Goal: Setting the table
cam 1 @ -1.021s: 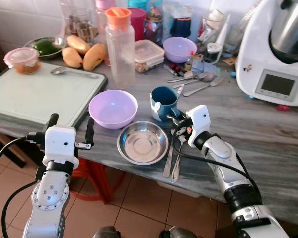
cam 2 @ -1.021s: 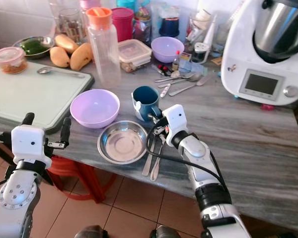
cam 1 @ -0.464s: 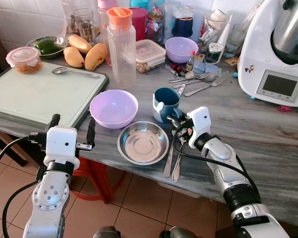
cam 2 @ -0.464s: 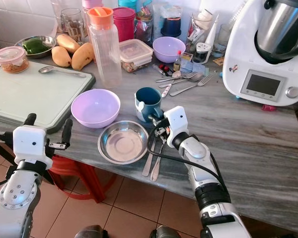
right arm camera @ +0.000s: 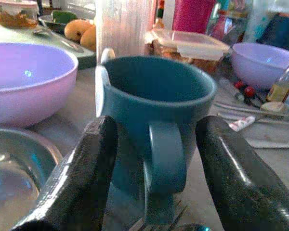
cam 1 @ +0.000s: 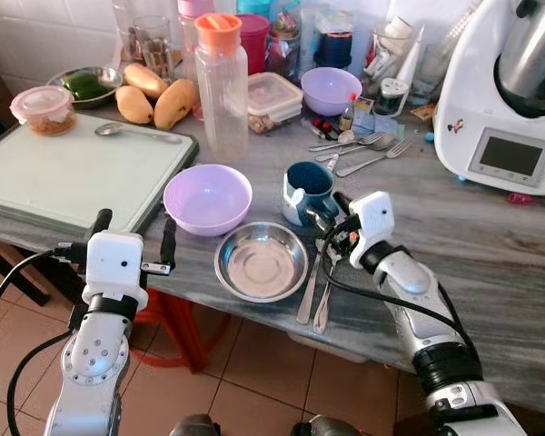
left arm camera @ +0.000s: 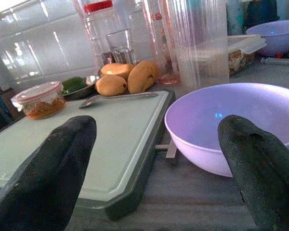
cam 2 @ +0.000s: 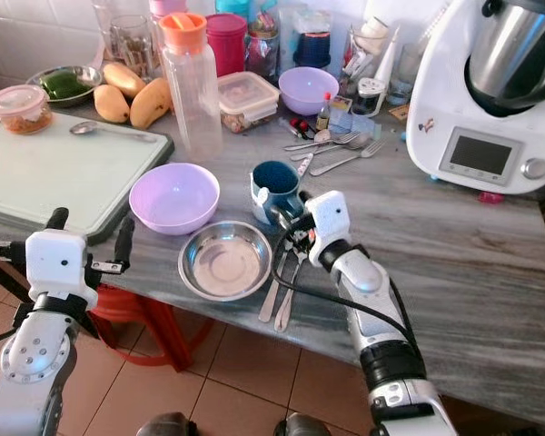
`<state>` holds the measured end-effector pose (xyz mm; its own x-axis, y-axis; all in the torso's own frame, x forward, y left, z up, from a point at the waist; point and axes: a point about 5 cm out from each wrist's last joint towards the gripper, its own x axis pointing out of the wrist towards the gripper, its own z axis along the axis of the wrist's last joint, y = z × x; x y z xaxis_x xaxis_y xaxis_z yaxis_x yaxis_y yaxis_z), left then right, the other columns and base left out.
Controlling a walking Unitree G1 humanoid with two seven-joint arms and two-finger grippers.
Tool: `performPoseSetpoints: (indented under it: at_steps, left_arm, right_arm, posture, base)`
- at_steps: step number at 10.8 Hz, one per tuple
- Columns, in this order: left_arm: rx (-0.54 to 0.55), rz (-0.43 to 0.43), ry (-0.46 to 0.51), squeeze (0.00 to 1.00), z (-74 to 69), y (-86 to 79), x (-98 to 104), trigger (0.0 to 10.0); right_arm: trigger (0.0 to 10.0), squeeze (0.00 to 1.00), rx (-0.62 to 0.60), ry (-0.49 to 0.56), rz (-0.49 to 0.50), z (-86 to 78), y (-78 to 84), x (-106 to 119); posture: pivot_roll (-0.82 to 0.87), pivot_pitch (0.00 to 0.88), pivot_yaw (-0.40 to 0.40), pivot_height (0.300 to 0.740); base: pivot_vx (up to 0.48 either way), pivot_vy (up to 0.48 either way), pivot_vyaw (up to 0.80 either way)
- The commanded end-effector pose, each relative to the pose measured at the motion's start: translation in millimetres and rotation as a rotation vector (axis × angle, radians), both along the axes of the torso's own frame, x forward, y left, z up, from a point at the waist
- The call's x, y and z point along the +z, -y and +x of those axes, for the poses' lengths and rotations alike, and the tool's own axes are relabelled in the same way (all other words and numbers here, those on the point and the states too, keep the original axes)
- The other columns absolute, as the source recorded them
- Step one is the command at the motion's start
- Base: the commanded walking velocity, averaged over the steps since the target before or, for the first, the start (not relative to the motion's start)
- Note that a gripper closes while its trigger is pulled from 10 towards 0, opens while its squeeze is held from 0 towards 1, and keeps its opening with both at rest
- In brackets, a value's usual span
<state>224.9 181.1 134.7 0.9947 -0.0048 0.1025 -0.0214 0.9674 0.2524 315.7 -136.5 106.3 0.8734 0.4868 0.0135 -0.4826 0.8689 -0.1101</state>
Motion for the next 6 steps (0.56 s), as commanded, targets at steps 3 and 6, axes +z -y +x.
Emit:
performPoseSetpoints:
  at_steps: [3, 6]
  left_arm:
    - [0.003, -0.006, 0.017, 0.00, 4.1, 3.4, 1, 10.0]
    - [0.063, -0.015, 0.013, 0.00, 5.9, -1.1, -3, 10.0]
  right_arm:
    - [10.0, 1.00, -0.041, 0.054, 0.011, -4.3, 1.6, 10]
    - [10.0, 1.00, -0.162, 0.154, 0.051, -15.4, 6.4, 31]
  posture:
    - [0.09, 0.000, -0.020, 0.740]
    - [0.08, 0.000, -0.027, 0.740]
  base:
    - [0.000, 0.000, 0.00]
    - [0.000, 0.000, 0.00]
